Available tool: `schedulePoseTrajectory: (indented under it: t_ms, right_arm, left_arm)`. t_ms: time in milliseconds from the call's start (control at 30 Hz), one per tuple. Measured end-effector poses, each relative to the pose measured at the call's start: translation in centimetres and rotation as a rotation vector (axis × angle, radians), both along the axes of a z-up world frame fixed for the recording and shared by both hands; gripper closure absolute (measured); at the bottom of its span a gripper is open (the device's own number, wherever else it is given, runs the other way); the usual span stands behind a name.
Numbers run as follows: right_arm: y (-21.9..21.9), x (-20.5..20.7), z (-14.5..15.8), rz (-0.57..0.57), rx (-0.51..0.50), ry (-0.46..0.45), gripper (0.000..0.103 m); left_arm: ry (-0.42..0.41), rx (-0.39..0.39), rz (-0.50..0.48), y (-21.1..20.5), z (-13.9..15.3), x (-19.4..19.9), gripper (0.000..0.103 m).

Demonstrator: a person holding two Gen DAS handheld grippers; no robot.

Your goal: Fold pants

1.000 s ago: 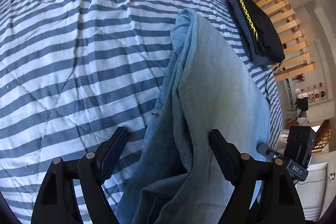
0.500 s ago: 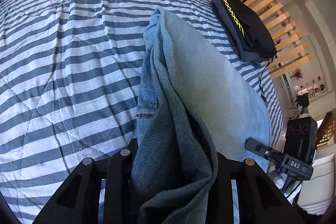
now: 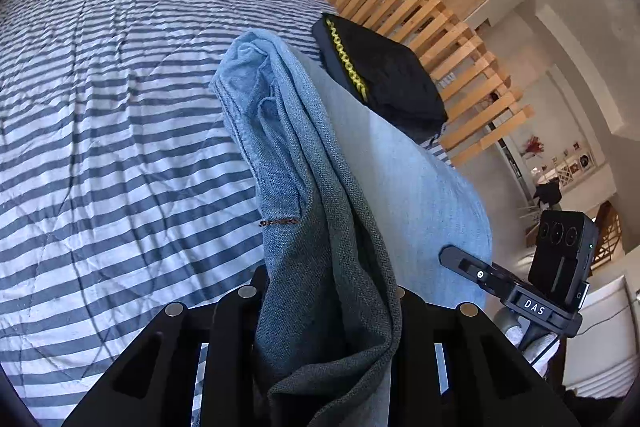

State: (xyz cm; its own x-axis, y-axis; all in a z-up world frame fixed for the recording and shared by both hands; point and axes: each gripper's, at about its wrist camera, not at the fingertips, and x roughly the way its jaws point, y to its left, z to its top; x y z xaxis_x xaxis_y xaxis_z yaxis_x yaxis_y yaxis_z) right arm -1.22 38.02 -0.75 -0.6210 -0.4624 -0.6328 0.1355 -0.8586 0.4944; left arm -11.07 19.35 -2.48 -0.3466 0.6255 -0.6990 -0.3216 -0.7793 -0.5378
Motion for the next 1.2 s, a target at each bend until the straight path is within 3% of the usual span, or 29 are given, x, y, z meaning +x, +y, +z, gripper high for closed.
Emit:
schedulePoseTrajectory:
  t_ms: [233, 333, 433, 567, 733, 833, 867, 933, 967, 1033, 1100, 1200]
  right_arm:
    - [4.3, -2.0, 8.3, -0.029, 0.231, 0.169, 0.088]
    - [6.5, -4.4, 11.5, -0.035, 0.338, 0.222, 0.088]
    - [9.0, -7.8, 14.0, -0.043, 0.375, 0.240, 0.088]
    - [11.3, -13.5, 15.8, -0.054, 0.443, 0.273, 0.088]
    - [13.6, -20.8, 13.8, -0.026, 0.496, 0.256, 0.088]
    - [15.4, -24.9, 10.4, -0.021, 0.464, 0.209, 0.088]
    - [16.2, -26.2, 8.5, -0.016, 0.412, 0.151, 0.088]
    - [18.1, -28.1, 4.4, -0.050, 0.280, -0.013, 0.085]
    - [19.0, -28.3, 2.8, -0.082, 0.221, -0.072, 0.084]
    - [20.2, -27.4, 1.5, -0.101, 0.149, -0.079, 0.082]
    - [21.0, -25.9, 1.7, -0.124, 0.112, -0.060, 0.074]
    - [22.0, -22.9, 2.3, -0.129, 0.022, -0.047, 0.072]
  left_arm:
    - [0.120, 0.103, -0.040, 7.5, 5.7, -2.9, 0.076]
    - [0.188, 0.156, -0.043, 11.1, 8.3, -5.5, 0.076]
    - [0.255, 0.179, -0.049, 14.7, 10.3, -9.0, 0.076]
    - [0.299, 0.206, -0.026, 18.7, 11.3, -14.3, 0.076]
    - [0.258, 0.260, 0.022, 22.4, 8.9, -21.9, 0.076]
    - [0.259, 0.219, 0.039, 24.3, 5.7, -25.4, 0.076]
    - [0.256, 0.193, 0.047, 24.7, 4.2, -26.2, 0.076]
    - [0.162, 0.139, 0.052, 24.5, -0.5, -28.6, 0.075]
    - [0.106, 0.125, 0.052, 24.1, -2.3, -29.0, 0.075]
    - [0.049, 0.134, 0.056, 23.0, -4.5, -30.0, 0.075]
    - [0.033, 0.163, 0.056, 21.8, -5.0, -30.6, 0.075]
    - [0.017, 0.170, 0.044, 21.4, -5.0, -31.4, 0.075]
